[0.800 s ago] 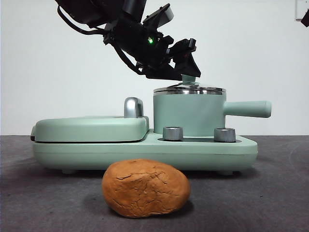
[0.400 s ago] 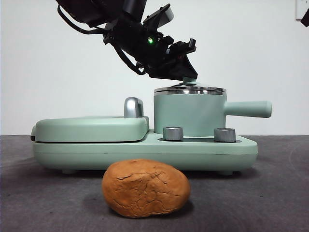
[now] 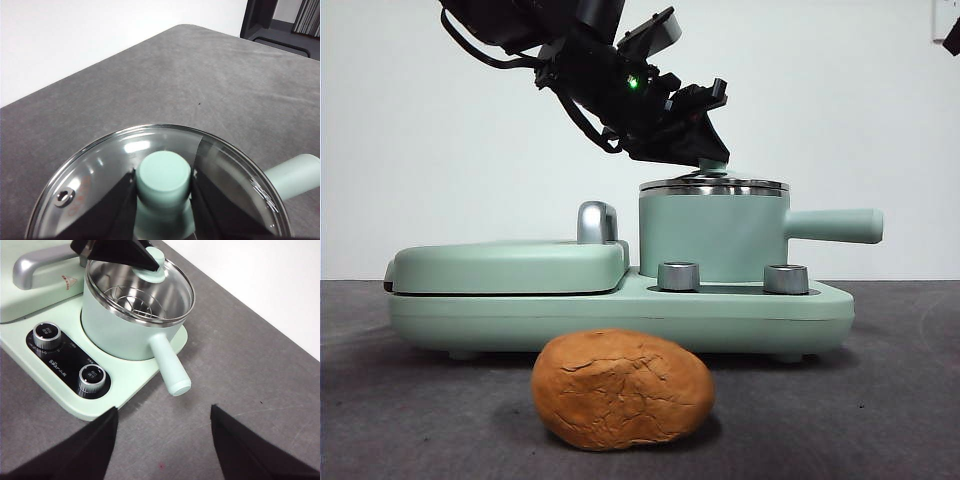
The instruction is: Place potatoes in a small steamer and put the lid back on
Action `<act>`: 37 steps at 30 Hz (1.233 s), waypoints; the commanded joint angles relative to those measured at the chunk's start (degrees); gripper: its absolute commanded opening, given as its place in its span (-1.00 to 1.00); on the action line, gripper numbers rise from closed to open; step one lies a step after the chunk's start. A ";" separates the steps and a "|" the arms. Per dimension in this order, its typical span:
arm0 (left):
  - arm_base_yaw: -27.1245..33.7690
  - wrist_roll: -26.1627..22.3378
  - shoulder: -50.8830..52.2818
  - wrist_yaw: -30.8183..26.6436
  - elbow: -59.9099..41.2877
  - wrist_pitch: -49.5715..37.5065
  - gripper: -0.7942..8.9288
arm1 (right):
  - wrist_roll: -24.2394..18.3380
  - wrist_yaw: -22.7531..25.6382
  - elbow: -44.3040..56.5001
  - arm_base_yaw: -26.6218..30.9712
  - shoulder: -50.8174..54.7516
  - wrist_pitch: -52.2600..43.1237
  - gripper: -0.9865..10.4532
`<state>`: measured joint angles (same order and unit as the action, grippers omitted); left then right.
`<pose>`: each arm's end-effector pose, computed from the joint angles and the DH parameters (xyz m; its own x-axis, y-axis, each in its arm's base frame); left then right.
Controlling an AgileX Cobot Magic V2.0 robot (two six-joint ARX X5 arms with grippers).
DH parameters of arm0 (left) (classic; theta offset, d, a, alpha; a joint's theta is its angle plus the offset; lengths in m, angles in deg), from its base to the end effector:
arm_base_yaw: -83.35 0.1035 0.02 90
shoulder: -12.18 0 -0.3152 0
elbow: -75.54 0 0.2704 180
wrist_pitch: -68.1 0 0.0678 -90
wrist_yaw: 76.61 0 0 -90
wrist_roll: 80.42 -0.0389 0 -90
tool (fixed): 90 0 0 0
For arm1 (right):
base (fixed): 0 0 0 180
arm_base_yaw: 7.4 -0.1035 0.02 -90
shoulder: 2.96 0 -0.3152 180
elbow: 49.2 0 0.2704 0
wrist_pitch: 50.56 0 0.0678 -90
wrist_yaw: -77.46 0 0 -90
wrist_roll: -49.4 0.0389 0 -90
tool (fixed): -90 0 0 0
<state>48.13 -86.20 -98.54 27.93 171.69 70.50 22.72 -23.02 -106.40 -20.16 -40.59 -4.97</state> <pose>0.3980 -0.2929 0.2995 0.6116 -0.7390 -0.2825 0.7746 0.6320 0.0234 0.1159 0.0335 0.3400 0.8217 0.3726 -0.4314 -0.5286 0.7812 -0.3322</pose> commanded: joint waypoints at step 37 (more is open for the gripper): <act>10.34 0.72 29.64 -7.50 -3.54 37.81 -0.81 | 0.87 -3.08 -1.05 -18.84 -8.20 -0.63 -0.24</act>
<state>58.42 -84.91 -70.25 20.70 168.15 109.63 22.85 -25.93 -106.44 -37.97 -47.98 -5.01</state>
